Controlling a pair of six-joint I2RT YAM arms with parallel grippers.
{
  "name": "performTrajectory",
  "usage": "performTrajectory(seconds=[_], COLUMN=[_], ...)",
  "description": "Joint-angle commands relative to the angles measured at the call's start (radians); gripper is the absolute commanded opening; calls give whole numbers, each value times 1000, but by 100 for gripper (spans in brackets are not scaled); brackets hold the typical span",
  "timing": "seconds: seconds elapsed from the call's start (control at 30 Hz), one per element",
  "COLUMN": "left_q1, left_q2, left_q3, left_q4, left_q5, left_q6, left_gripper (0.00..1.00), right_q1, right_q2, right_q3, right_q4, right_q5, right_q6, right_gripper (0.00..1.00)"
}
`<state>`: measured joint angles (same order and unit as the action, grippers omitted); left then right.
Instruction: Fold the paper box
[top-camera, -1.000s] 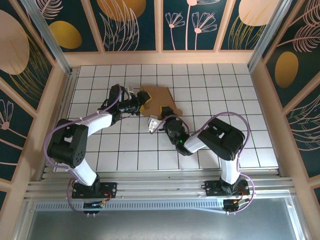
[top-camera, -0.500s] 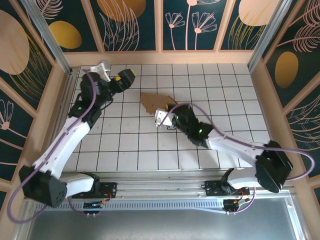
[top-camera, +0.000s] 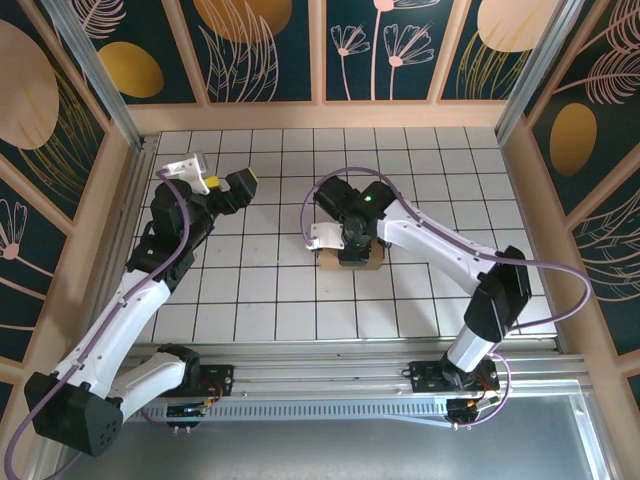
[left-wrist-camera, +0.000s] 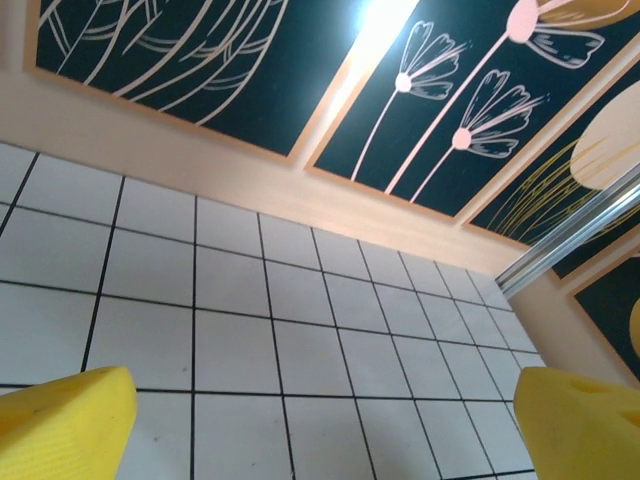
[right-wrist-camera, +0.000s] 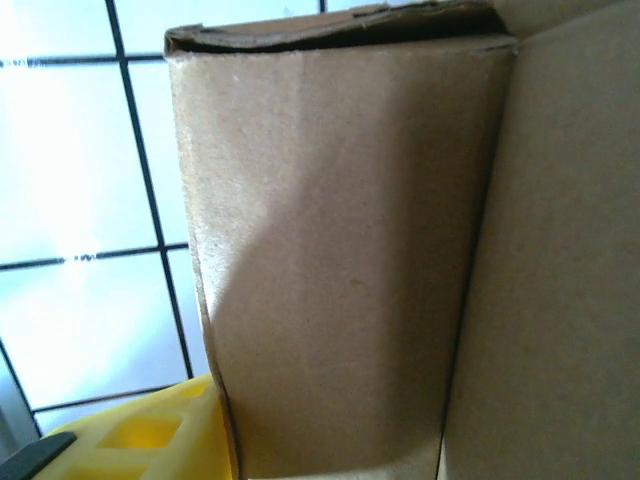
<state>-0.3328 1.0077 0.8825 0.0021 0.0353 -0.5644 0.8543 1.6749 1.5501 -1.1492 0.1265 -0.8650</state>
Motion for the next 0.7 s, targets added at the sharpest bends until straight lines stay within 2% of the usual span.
performTrajectory(seconds=[0.0, 0.2, 0.27, 0.37, 0.57, 0.67], left_q1=[4, 4, 3, 4, 4, 4], left_q2=[-18, -20, -15, -5, 36, 67], left_q3=[-22, -57, -66, -75, -77, -74], left_q4=[18, 35, 38, 46, 67, 76], left_q5=[-14, 13, 10, 8, 38, 101], left_q6=[-9, -50, -62, -74, -91, -47], left_gripper=[97, 97, 97, 97, 97, 98], right_q1=[-1, -43, -56, -58, -63, -73], right_q2=[39, 63, 33, -19, -97, -148], right_q3=[52, 15, -34, -100, -112, -110], right_q4=[-45, 75, 140, 217, 309, 377], right_q5=[14, -66, -107, -103, -108, -165], right_q6=[-43, -80, -84, -104, -109, -77], right_gripper=[48, 53, 59, 73, 88, 92])
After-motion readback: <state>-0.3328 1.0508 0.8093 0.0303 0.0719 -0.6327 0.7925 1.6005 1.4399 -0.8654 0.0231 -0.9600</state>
